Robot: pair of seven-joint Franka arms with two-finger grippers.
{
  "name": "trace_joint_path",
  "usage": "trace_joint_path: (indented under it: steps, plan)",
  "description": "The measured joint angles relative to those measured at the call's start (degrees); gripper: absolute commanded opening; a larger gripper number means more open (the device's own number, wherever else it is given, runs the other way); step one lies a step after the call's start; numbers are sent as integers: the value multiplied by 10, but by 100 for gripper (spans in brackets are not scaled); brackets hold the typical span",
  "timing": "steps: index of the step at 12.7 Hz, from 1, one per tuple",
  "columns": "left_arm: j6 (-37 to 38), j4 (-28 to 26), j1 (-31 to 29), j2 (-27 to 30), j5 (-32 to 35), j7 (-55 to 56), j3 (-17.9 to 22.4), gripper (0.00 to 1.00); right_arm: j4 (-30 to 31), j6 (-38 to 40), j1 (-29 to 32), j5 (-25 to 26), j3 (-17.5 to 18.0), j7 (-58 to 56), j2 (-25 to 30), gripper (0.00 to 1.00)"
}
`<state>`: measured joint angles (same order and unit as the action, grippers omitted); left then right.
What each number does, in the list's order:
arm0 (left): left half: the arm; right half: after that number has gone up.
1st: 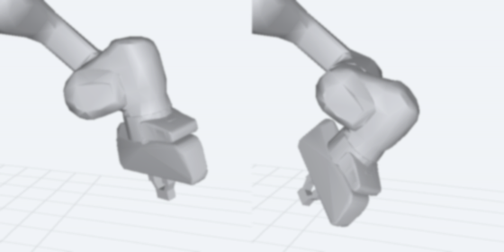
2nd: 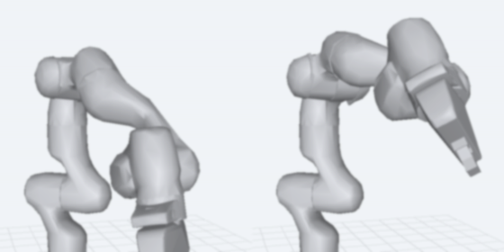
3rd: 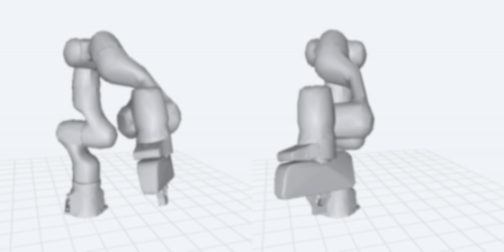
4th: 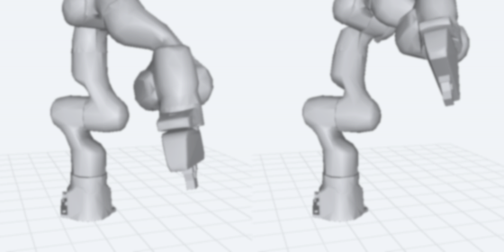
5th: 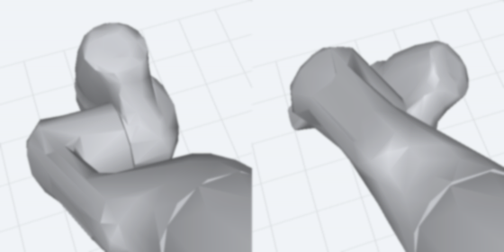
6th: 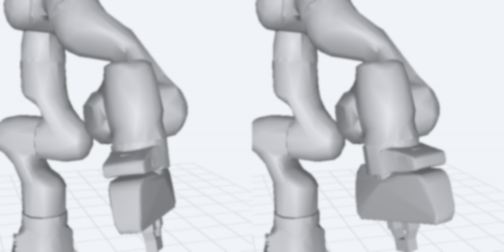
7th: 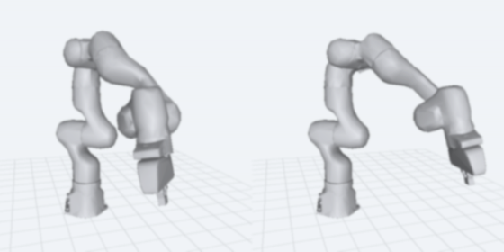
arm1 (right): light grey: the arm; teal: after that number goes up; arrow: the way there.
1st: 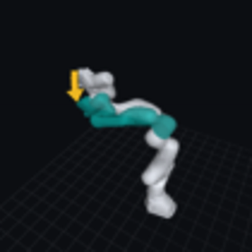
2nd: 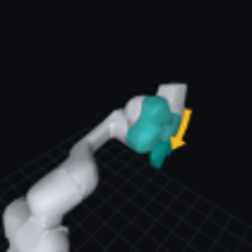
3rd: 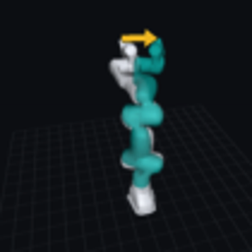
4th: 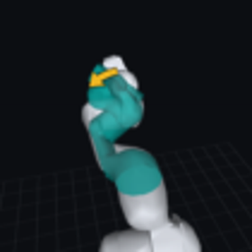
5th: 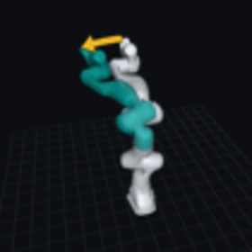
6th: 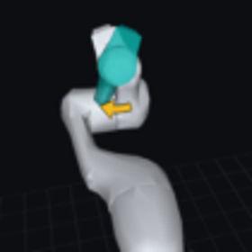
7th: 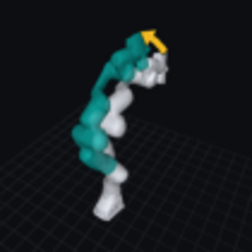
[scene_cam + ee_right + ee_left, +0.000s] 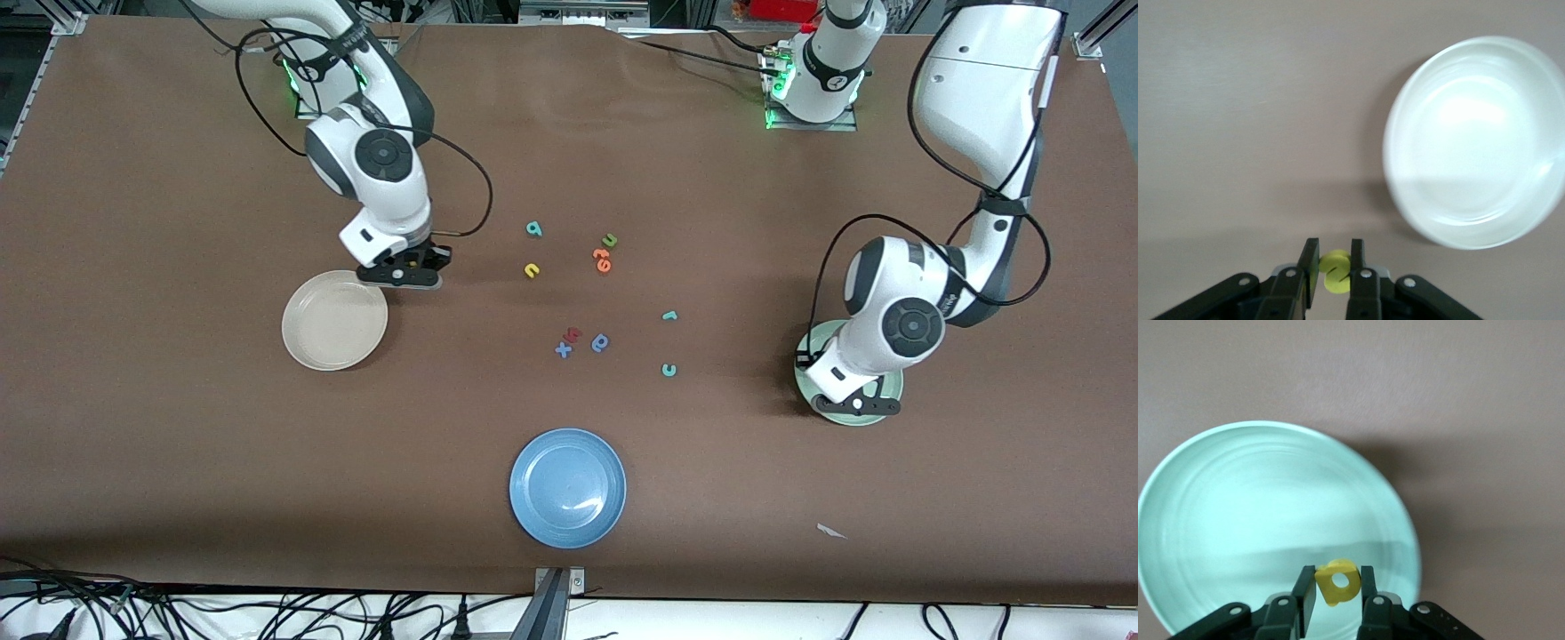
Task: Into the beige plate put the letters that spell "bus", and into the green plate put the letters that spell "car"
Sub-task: 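Drop the d on the green plate while the right gripper drops the s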
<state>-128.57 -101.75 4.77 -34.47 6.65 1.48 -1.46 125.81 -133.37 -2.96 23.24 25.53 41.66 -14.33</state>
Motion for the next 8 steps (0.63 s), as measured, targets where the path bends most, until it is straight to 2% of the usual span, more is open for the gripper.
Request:
trace_joint_path:
  steps: [1, 3, 4, 5, 6, 7, 8]
  plan:
    - [0, 0, -10, -1, 0, -52, 0, 100, 1, 6, 22, 0, 0, -45, 8, 0]
    - [0, 2, -26, -1, -6, -102, 0, 100, 3, 7, 68, 0, -8, -133, 9, 2]
    - [0, 7, -28, -1, -27, -83, -2, 100, 4, 7, 81, 0, -17, -163, 8, 13]
    - [0, 14, -24, -1, -56, -35, -7, 100, 5, 7, 87, 0, -25, -179, 5, 43]
    - [0, 18, -13, -1, -76, 32, -13, 100, 7, 7, 88, 0, -27, -182, 2, 81]
    - [0, 21, 8, -1, -82, 109, -17, 100, 8, 7, 87, 0, -26, -182, -1, 100]
    - [-1, 29, 34, -5, -84, 191, -18, 100, 9, 7, 86, 0, -25, -182, -2, 100]
